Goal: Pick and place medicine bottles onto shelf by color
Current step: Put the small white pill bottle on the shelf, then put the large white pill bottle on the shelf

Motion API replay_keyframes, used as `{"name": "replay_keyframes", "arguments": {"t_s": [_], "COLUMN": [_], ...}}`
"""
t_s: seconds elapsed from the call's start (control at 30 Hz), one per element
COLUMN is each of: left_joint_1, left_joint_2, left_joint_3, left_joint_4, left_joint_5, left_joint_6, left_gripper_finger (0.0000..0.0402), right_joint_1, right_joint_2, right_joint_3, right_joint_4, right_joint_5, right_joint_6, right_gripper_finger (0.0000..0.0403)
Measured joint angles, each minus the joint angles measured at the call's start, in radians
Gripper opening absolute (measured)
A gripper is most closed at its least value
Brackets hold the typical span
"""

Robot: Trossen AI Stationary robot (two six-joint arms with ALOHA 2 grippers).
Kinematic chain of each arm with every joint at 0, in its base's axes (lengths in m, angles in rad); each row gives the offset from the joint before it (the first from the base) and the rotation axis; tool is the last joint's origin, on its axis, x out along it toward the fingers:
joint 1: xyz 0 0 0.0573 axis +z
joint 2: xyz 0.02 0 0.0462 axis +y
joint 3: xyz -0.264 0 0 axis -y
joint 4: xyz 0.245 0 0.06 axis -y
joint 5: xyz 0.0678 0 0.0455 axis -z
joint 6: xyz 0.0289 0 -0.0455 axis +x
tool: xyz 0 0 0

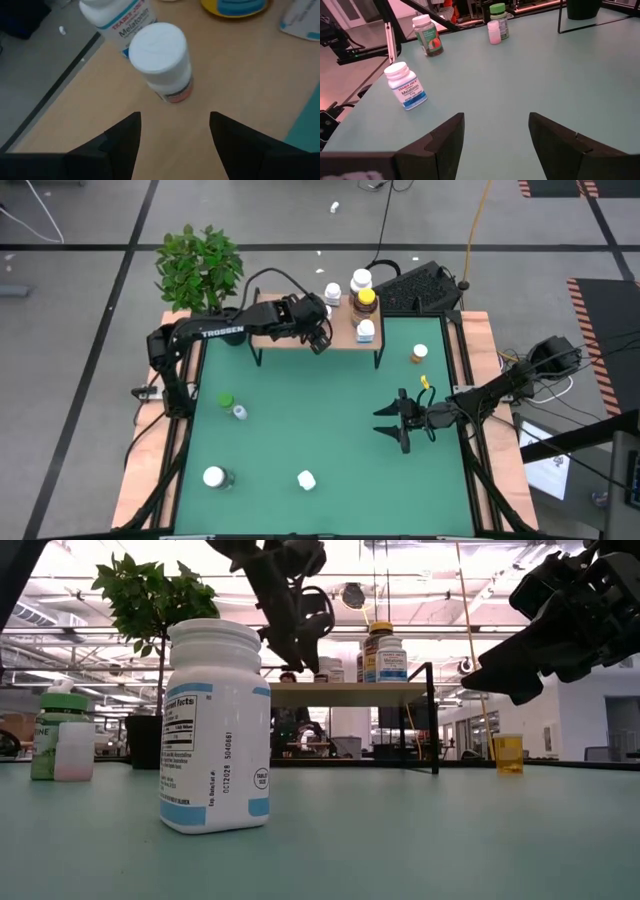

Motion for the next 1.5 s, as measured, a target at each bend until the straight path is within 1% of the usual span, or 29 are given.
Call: {"name": "replay_keyframes", "arguments": {"t_s": [0.1,0.37,0.53,0.8,0.97,1.1,1.2,1.27,1.4,1.5], "left_joint_1": [0.008,0.021,0.021,0.030,0.035,0.035,0.028,0.015,-0.046,-0.112], "left_joint_2": [0.014,0.045,0.059,0.085,0.090,0.090,0.064,0.038,-0.041,-0.096], "left_joint_3": [0.000,0.001,0.002,0.001,0.001,0.001,0.001,0.001,0.001,0.001], "left_joint_4": [0.004,0.023,0.082,0.143,0.138,0.109,0.034,-0.014,-0.099,-0.147], "left_joint_5": [0.000,0.013,0.029,0.034,0.035,0.034,0.019,-0.020,-0.140,-0.184], "left_joint_6": [0.000,0.009,0.016,0.017,0.013,-0.004,-0.038,-0.064,-0.096,-0.147], "left_gripper_finger": [0.0219,0.0129,0.0100,0.0093,0.0093,0.0093,0.0093,0.0093,0.0092,0.0092], "right_joint_1": [0.000,0.000,0.000,0.000,0.000,0.000,0.000,0.000,0.000,0.000], "right_joint_2": [0.000,0.000,0.000,0.000,0.000,0.000,0.000,0.000,0.000,0.000], "right_joint_3": [0.000,0.000,0.000,0.000,0.000,0.000,0.000,0.000,0.000,0.000], "right_joint_4": [0.000,0.000,0.004,-0.001,-0.008,-0.011,-0.011,-0.011,-0.015,-0.009], "right_joint_5": [0.000,0.001,0.002,0.002,0.002,0.001,0.001,0.001,0.001,0.012], "right_joint_6": [-0.001,-0.006,-0.010,-0.010,-0.010,-0.010,-0.010,-0.010,-0.007,-0.007], "right_gripper_finger": [0.0215,0.0215,0.0215,0.0215,0.0215,0.0215,0.0215,0.0215,0.0215,0.0215]}}
